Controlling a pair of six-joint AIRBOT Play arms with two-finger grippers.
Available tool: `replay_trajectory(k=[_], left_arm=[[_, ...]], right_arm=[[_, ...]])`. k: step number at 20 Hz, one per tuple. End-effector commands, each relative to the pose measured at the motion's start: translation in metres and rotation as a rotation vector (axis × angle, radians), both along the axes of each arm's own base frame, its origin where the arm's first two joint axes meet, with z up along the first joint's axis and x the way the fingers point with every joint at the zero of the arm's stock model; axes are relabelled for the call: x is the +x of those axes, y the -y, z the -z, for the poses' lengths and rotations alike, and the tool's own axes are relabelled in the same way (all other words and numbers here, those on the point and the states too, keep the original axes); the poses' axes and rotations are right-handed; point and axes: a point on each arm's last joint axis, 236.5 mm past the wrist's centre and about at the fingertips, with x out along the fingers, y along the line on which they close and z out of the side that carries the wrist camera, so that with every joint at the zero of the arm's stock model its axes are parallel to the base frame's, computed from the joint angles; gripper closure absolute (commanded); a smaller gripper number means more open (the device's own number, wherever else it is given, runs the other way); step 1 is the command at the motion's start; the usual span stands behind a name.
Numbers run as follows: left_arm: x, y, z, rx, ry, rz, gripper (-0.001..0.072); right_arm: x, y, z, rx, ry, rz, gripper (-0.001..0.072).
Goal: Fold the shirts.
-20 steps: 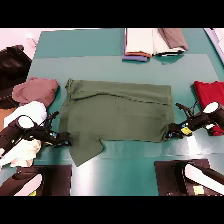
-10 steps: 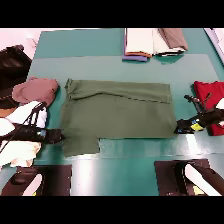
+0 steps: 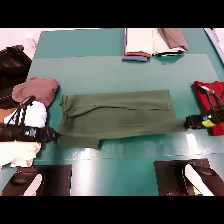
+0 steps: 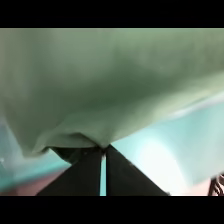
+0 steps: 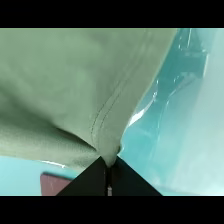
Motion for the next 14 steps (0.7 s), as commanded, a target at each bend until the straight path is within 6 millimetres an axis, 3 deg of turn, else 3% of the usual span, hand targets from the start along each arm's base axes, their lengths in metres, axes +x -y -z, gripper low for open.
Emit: replay_trajectory(k=[1,5,8,10,13,14], left_arm=[[0.078,-0.005,-0.003,0.034,0.127,0.002,0.0687],[0.165,-0.014,0.009,0.083,0.157,-0.009,0.0686],[0.214,-0.015,0.024,0.092,0.159,-0.016,0.0687],[0.238,-0.016,0.033,0.093,0.161,-0.028,0.0686],[0.257,-0.017,0.045,0.092,0.164,-0.045,0.0684],[0.261,-0.017,0.046,0.093,0.170,-0.051,0.0632]], right_arm=[[0.053,0.001,-0.006,-0.018,0.051,-0.023,0.0693],[0.118,0.001,0.000,-0.015,0.046,-0.030,0.0693],[0.158,0.007,0.008,-0.002,0.033,-0.006,0.0693],[0.180,0.010,0.016,0.001,0.026,0.001,0.0692],[0.206,-0.005,0.025,0.090,0.027,0.012,0.0690],[0.216,-0.011,0.026,0.126,0.040,0.017,0.0650]])
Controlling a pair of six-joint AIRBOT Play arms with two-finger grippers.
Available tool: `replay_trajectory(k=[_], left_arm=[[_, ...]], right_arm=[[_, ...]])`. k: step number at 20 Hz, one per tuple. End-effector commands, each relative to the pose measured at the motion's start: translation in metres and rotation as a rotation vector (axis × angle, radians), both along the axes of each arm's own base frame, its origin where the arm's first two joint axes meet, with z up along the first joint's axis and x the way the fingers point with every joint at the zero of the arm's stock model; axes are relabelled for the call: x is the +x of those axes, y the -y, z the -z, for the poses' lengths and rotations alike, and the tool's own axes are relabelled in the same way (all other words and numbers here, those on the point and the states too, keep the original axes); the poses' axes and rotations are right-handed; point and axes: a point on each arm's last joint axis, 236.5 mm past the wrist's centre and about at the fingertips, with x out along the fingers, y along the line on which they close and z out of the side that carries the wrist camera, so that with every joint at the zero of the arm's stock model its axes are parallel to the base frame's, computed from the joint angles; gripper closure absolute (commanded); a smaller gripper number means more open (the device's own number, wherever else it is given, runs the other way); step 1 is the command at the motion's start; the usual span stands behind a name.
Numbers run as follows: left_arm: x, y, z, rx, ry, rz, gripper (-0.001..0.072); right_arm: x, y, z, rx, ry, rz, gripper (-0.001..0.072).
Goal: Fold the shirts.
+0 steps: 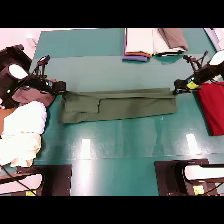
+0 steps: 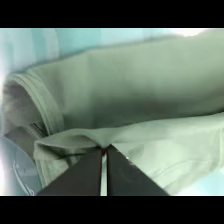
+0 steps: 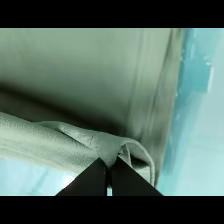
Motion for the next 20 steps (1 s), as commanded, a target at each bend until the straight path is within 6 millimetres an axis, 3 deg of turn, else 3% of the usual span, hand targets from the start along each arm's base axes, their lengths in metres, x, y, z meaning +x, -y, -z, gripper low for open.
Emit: replay_trajectory(k=[1,2,4,7,8,9,10,11,14,20], left_arm=[[0.029,-0.003,0.008,0.000,0.040,-0.034,0.0338],[0.033,-0.003,0.004,-0.013,0.051,-0.059,0.0201],[0.033,-0.001,-0.004,-0.024,0.048,-0.057,0.0212],[0.021,0.005,-0.008,-0.033,0.000,-0.020,0.0214],[0.017,0.006,-0.007,-0.036,-0.017,-0.011,0.0354],[0.014,0.008,-0.006,-0.036,-0.026,0.004,0.0624],[0.013,0.010,-0.007,-0.041,-0.021,0.021,0.0686],[0.013,0.013,-0.009,-0.055,-0.021,0.019,0.0686],[0.011,0.034,-0.013,-0.096,-0.017,0.042,0.0686],[0.000,0.103,-0.016,-0.100,0.026,0.157,0.0686]], right_arm=[[0.039,-0.020,0.006,0.117,0.034,0.023,0.0448],[0.048,-0.022,0.003,0.146,0.053,0.034,0.0335],[0.060,-0.021,-0.009,0.200,0.094,0.032,0.0324],[0.044,-0.002,-0.009,0.227,0.073,0.035,0.0324],[0.034,0.009,-0.003,0.231,0.052,0.054,0.0324],[0.025,0.020,0.003,0.240,0.035,0.082,0.0311],[0.014,0.031,0.013,0.251,0.006,0.118,0.0183],[0.004,0.040,0.023,0.263,-0.026,0.154,0.0118],[-0.022,0.049,0.059,0.311,-0.106,0.204,0.0115],[-0.006,-0.001,0.083,0.468,-0.110,0.162,0.0136]])
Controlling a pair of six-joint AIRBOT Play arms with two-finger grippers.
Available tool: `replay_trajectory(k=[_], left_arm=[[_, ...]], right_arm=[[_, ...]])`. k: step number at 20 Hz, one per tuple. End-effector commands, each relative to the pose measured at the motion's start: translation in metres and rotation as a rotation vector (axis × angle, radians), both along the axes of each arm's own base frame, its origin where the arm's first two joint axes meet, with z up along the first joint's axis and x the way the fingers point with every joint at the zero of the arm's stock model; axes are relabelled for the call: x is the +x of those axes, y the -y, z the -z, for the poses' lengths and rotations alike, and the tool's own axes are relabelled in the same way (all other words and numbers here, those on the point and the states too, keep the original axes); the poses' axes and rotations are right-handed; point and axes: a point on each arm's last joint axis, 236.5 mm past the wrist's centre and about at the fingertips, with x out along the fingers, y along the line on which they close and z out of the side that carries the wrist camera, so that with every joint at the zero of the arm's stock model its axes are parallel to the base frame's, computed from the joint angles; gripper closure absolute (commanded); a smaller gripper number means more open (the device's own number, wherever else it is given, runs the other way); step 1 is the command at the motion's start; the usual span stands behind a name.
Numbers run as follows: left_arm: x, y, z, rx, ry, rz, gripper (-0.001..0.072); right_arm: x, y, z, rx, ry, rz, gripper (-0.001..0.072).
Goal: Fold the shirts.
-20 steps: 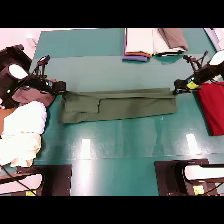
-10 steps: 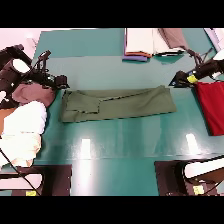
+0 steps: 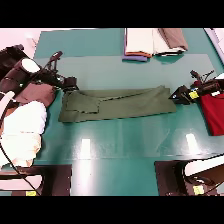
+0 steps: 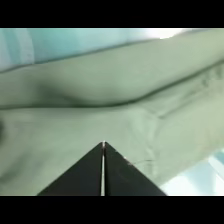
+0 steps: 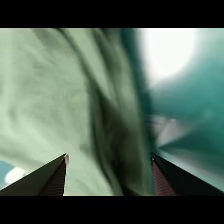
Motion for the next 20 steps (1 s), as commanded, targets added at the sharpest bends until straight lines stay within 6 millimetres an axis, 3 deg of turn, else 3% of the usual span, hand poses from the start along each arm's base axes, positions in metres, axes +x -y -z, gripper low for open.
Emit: replay_trajectory(k=[1,5,8,12,16,20], left_arm=[[-0.006,0.038,-0.004,-0.019,0.026,0.041,0.0686],[-0.008,0.077,-0.006,-0.042,0.067,0.057,0.0687],[-0.007,0.110,0.011,-0.050,0.085,0.077,0.0688],[-0.003,0.155,0.044,-0.036,0.032,0.161,0.0687],[0.001,0.193,0.069,-0.032,-0.007,0.234,0.0687],[0.000,0.216,0.080,-0.050,-0.015,0.256,0.0687]], right_arm=[[0.011,-0.023,0.011,0.040,0.023,-0.047,0.0230],[0.033,-0.035,-0.017,0.005,0.126,-0.129,0.0669],[0.046,-0.040,-0.060,-0.025,0.229,-0.158,0.0692],[0.059,-0.062,-0.143,-0.074,0.383,-0.176,0.0692],[0.061,-0.107,-0.222,-0.097,0.544,-0.221,0.0692],[0.053,-0.163,-0.266,-0.071,0.631,-0.297,0.0692]])
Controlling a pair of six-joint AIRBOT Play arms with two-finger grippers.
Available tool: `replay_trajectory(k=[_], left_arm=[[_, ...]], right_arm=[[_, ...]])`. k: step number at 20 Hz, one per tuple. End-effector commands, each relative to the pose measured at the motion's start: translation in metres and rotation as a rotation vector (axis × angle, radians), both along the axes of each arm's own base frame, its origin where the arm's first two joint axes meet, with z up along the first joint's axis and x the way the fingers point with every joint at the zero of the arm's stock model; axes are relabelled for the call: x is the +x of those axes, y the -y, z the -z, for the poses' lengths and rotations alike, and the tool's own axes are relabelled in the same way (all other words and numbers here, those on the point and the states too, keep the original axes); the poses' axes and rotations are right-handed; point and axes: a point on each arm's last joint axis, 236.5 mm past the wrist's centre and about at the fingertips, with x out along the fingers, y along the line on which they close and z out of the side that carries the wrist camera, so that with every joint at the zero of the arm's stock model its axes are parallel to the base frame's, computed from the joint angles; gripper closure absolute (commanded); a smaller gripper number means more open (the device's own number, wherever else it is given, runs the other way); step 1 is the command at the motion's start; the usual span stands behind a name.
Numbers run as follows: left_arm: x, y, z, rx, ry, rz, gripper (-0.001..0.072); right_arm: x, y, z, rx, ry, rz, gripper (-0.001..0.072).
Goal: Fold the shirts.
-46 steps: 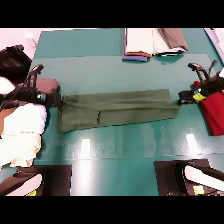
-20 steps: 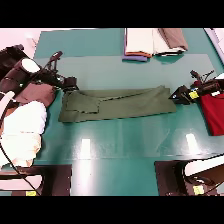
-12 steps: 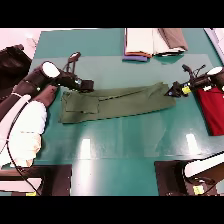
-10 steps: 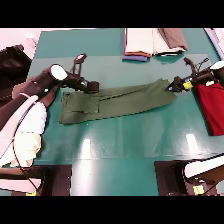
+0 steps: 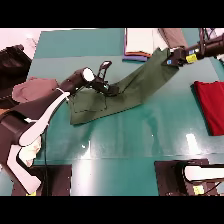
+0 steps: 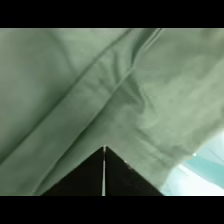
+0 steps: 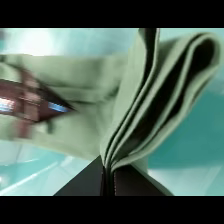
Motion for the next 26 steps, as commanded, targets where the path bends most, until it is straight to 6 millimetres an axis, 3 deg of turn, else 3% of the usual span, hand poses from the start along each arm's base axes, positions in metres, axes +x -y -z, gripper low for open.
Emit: replay_trajectory(k=[1,9,12,14,17,21,23,25,26], left_arm=[[-0.003,0.019,0.015,-0.005,-0.022,0.025,0.0687],[0.000,0.018,0.015,-0.007,-0.025,0.020,0.0687],[0.018,-0.009,-0.020,-0.017,0.006,-0.006,0.0687],[0.039,-0.051,-0.066,-0.005,0.084,-0.055,0.0687],[0.063,-0.145,-0.155,0.032,0.251,-0.179,0.0687],[0.053,-0.264,-0.272,0.089,0.485,-0.379,0.0686],[0.037,-0.303,-0.315,0.103,0.576,-0.458,0.0686],[0.022,-0.325,-0.344,0.105,0.634,-0.509,0.0686],[0.018,-0.331,-0.350,0.107,0.649,-0.523,0.0686]], right_arm=[[-0.009,-0.048,-0.043,0.019,0.077,-0.063,0.0692],[-0.029,-0.122,-0.070,0.060,0.138,-0.175,0.0692],[-0.038,-0.144,-0.072,0.069,0.149,-0.215,0.0692],[-0.046,-0.163,-0.074,0.080,0.163,-0.248,0.0692],[-0.056,-0.205,-0.069,0.103,0.174,-0.309,0.0692],[-0.074,-0.306,-0.028,0.150,0.172,-0.407,0.0691],[-0.084,-0.363,0.004,0.174,0.182,-0.430,0.0686],[-0.101,-0.410,0.026,0.227,0.190,-0.465,0.0394],[-0.110,-0.424,0.032,0.248,0.186,-0.490,0.0374]])
